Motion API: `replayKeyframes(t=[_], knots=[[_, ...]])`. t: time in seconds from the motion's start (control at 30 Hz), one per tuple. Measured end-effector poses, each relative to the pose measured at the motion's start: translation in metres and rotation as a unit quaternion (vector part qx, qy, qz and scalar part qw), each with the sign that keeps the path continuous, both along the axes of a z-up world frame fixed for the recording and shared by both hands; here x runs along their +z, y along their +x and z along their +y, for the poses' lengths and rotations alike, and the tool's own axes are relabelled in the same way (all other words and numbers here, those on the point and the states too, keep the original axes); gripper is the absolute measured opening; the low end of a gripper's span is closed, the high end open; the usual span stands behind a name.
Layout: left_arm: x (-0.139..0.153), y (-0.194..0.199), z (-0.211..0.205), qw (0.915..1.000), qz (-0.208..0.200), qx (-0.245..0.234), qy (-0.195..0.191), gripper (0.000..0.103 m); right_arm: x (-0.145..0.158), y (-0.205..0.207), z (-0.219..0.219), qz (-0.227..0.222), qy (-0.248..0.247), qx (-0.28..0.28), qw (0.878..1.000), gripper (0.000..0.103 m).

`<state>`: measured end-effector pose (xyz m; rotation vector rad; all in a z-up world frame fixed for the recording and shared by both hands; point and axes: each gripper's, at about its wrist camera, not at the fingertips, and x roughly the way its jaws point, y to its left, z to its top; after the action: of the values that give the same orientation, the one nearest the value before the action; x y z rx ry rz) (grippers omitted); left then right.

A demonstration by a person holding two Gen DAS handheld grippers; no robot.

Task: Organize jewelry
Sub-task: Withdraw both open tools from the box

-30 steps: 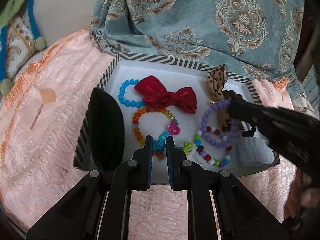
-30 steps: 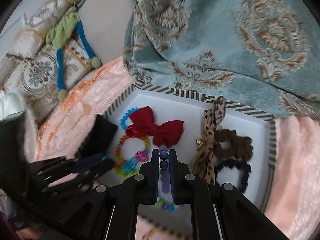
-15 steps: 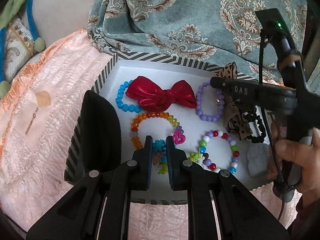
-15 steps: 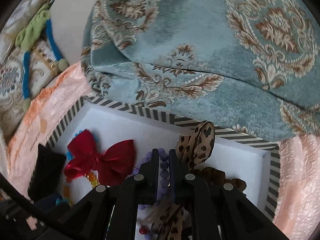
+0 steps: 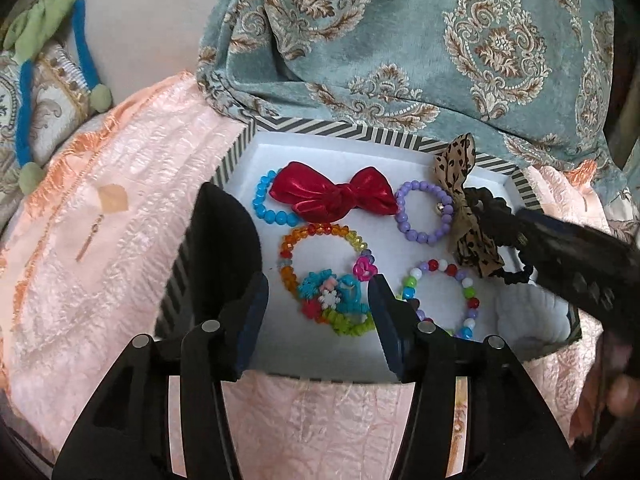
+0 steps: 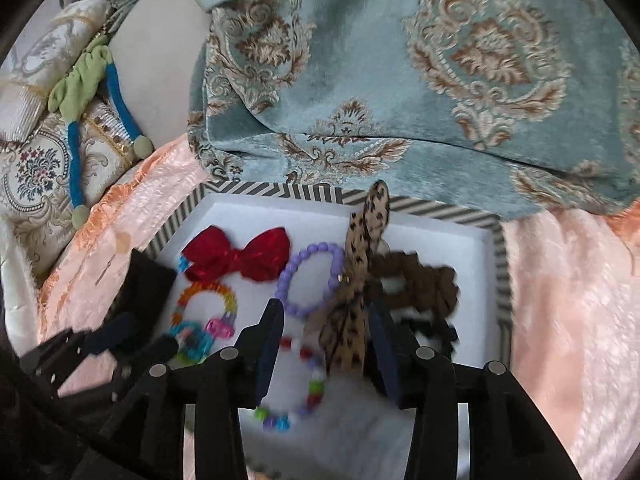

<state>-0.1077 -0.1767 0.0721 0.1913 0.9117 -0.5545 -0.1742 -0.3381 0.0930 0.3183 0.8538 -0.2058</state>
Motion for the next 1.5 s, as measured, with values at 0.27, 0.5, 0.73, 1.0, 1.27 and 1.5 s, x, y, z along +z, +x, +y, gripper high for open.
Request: replayKeyframes(t=[0.27,0.5,0.73,1.0,1.27,1.5], knots=[[0.023,-0.022,0.013,0.9993,-0.033,0.015,0.008,0.052,0.022,-0.048,0.02,-0.022,-0.028,-0.034,0.999,0.048],[0.045,-0.043,0.019,0.9974,-0.069,0.019,0.008,0.052,0.037,-0.075,0.034,-0.039,-0.034,-0.055,0.997,0.06],[0.057,-0.06,0.023,0.9966,-0.08,0.016,0.007,0.052,0.049,-0.096,0.045,-0.051,-0.035,-0.063,0.996,0.064],[0.078,-0.08,0.028,0.9939,-0.109,0.016,0.002,0.052,0.062,-0.114,0.051,-0.061,-0.039,-0.073,0.995,0.067],[0.092,-0.093,0.036,0.9925,-0.12,0.018,-0.008,0.052,0.075,-0.128,0.056,-0.077,-0.04,-0.081,0.993,0.069],[0.102,-0.103,0.038,0.9911,-0.131,0.018,-0.011,0.052,0.082,-0.136,0.061,-0.082,-0.047,-0.082,0.992,0.071]])
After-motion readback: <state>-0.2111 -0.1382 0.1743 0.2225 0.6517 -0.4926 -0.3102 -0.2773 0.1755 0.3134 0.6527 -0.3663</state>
